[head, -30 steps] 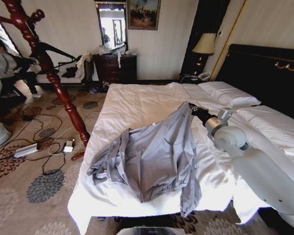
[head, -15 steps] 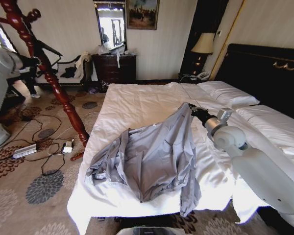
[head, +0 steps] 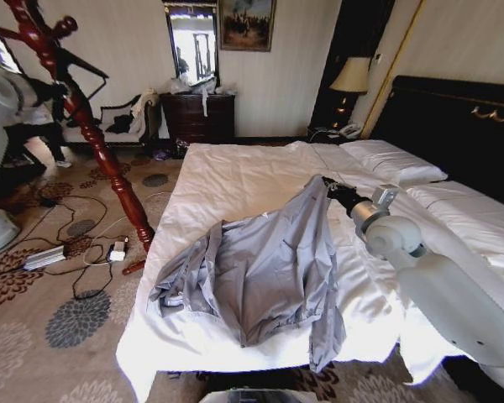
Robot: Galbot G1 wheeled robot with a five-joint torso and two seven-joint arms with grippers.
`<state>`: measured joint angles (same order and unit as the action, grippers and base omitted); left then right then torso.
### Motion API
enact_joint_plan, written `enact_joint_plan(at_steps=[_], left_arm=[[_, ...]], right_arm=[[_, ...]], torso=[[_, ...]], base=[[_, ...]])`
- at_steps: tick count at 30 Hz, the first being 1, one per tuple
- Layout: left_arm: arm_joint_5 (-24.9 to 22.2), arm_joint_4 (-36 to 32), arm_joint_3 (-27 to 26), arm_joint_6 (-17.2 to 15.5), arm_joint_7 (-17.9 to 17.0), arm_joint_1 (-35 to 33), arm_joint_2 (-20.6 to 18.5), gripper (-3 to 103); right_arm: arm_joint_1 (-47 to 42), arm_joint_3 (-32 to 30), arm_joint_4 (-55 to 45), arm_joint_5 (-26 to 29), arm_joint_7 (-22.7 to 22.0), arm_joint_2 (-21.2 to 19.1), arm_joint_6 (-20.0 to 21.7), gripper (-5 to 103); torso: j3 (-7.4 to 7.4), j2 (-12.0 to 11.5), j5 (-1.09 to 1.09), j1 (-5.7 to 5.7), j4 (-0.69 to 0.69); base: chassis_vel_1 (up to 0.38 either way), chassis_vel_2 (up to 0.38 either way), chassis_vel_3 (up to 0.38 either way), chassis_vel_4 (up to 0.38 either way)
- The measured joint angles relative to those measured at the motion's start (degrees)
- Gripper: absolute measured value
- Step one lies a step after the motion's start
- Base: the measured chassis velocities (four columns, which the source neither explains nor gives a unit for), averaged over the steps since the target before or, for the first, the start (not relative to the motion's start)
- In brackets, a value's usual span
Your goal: Pick up the clothes from the bed and hang them on the clothes hanger.
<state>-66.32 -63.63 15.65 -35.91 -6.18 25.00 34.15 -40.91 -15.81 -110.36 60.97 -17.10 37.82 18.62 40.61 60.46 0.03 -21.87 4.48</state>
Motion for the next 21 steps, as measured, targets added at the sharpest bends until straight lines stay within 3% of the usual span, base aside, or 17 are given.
enact_joint_plan(at_steps=[5, 8, 21], left_arm=[[-1.0, -5.3, -0.9, -0.4, -0.8, -2.8, -2.3, 18], [-1.5, -7.9, -1.6, -0.6, -1.3, -4.2, -3.2, 18], [-3.8, -16.0, -3.2, -0.3, -1.9, -6.6, -3.8, 18]], right_arm=[[0.7, 0.2, -0.2, 0.5, 0.0, -0.3, 0.0, 0], [1.0, 0.6, -0.2, 0.6, -0.1, -0.3, 0.0, 0], [0.2, 0.2, -0.1, 0.3, -0.1, -0.2, 0.0, 0]], torso=[[0.00, 0.0, -0.06, 0.00, -0.06], [0.00, 0.0, -0.03, 0.00, -0.02], [0.00, 0.0, -0.01, 0.00, 0.00]], base=[[0.000, 0.000, 0.000, 0.000], [0.000, 0.000, 0.000, 0.000], [0.000, 0.000, 0.000, 0.000]])
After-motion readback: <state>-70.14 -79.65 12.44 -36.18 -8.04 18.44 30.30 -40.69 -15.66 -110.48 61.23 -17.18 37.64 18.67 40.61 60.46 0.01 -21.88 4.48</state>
